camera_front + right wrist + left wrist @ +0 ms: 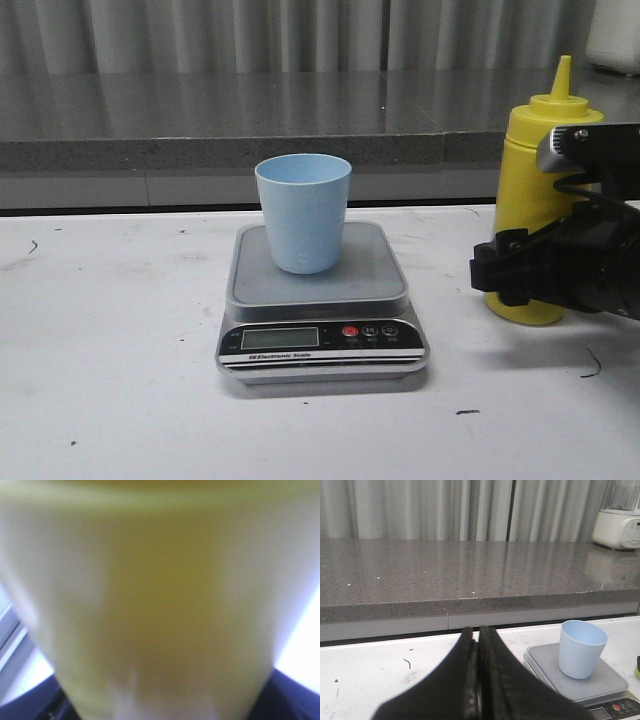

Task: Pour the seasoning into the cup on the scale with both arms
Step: 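Lower the yellow bottle onto the table and open the right gripper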

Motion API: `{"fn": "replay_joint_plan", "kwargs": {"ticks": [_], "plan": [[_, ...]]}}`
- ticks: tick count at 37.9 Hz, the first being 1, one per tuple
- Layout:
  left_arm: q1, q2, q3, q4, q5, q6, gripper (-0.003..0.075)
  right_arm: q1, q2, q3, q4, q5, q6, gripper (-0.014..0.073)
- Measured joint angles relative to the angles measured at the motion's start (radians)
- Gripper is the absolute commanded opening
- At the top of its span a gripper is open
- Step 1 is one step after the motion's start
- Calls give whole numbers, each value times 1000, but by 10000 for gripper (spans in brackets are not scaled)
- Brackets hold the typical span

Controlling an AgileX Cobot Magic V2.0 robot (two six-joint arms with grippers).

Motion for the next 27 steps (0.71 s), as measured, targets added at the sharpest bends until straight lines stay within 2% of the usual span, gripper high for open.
{"fn": "replay_joint_plan", "kwargs": {"ticks": [4, 9, 11, 21, 27], "plan": [[0, 0, 0, 0, 0, 0, -20, 0, 2, 0, -2, -3, 21, 267], [0, 0, 0, 0, 0, 0, -20, 0, 2, 0, -6, -3, 23, 517], [0, 0, 0, 0, 0, 0, -20, 0, 2, 0, -6, -3, 23, 571], [0, 0, 0, 0, 0, 0, -20, 0, 2, 49, -30, -5, 31, 580], [0, 0, 0, 0, 0, 0, -20, 0, -34, 148, -47, -11, 47, 580]]}}
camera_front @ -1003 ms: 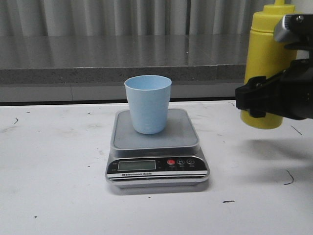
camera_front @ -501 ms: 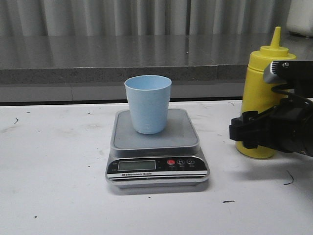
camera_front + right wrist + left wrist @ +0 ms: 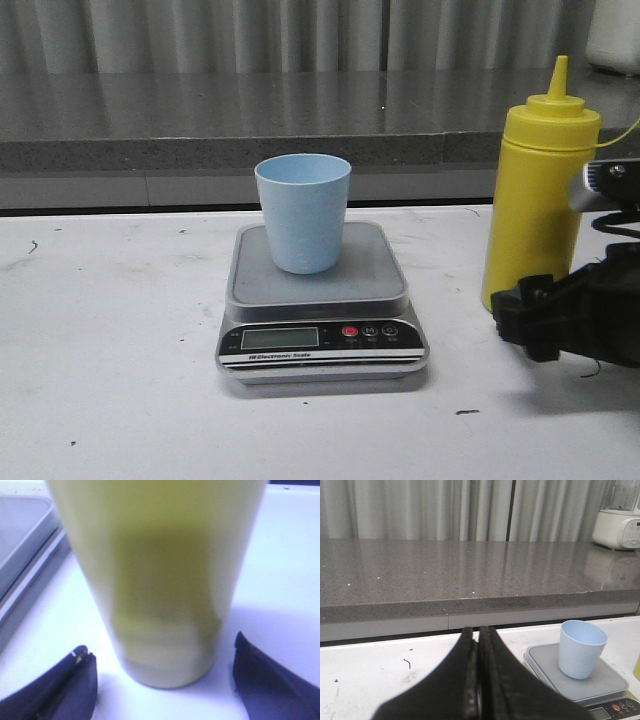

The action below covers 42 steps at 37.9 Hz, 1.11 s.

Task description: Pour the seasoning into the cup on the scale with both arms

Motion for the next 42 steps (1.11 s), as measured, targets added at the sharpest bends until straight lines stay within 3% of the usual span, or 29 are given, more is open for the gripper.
{"fn": "replay_joint_plan", "kwargs": {"ticks": [5, 14, 15, 32, 38, 42], "plan": [[0, 0, 0, 0, 0, 0, -20, 0, -98, 98, -3, 0, 23, 527], [0, 0, 0, 0, 0, 0, -20, 0, -224, 174, -5, 0, 24, -43], [0, 0, 0, 0, 0, 0, -20, 0, -242, 184, -5, 0, 25, -78], [0, 0, 0, 0, 0, 0, -20, 0, -719, 271, -6, 55, 22, -62], [0, 0, 0, 0, 0, 0, -20, 0, -929, 249, -6, 259, -11, -62], [0, 0, 0, 0, 0, 0, -20, 0, -1066, 172, -6, 472, -51, -62]]}}
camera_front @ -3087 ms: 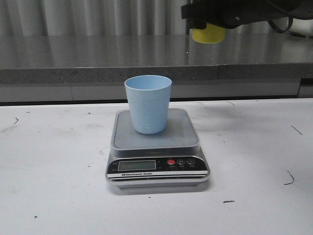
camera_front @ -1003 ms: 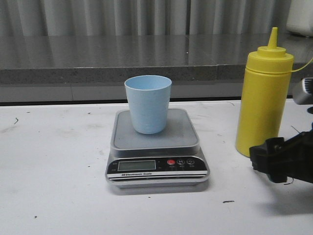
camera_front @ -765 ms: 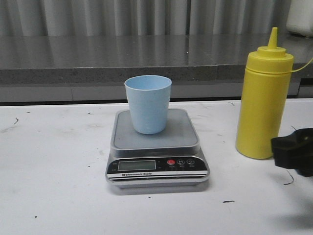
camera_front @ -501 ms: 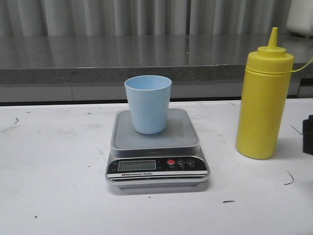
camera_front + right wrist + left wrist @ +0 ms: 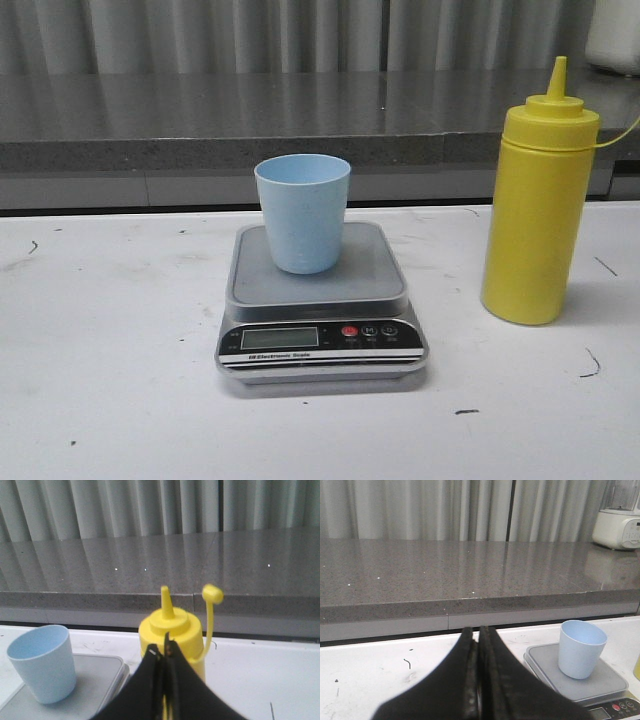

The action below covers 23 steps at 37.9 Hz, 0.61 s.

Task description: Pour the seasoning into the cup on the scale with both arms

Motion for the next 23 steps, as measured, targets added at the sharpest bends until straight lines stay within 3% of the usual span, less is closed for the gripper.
{"fn": "replay_joint_plan", "kwargs": {"ticks": [11, 15, 23], "plan": [[0, 0, 0, 0, 0, 0, -20, 0, -264, -320, 0, 608, -187, -62], [0, 0, 0, 0, 0, 0, -20, 0, -325, -380, 0, 708, -194, -62], [0, 0, 0, 0, 0, 0, -20, 0, -420, -393, -2, 750, -197, -62]]}}
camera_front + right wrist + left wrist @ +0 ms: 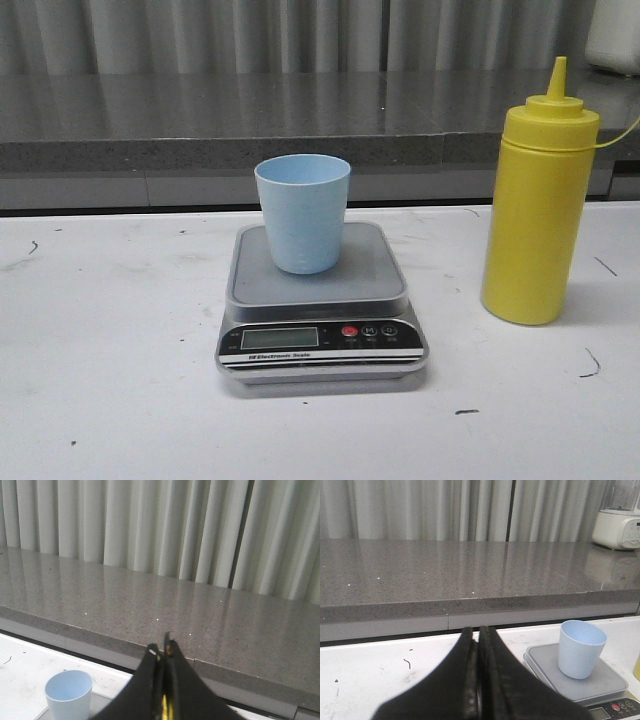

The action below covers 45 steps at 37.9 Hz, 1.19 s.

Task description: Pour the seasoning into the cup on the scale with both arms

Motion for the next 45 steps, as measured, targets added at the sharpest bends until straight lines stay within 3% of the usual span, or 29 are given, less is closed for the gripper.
{"fn": "replay_joint_plan", "kwargs": {"ticks": [45], "plan": [[0, 0, 0, 0, 0, 0, -20, 0, -19, 0, 0, 10, -4, -62]]}}
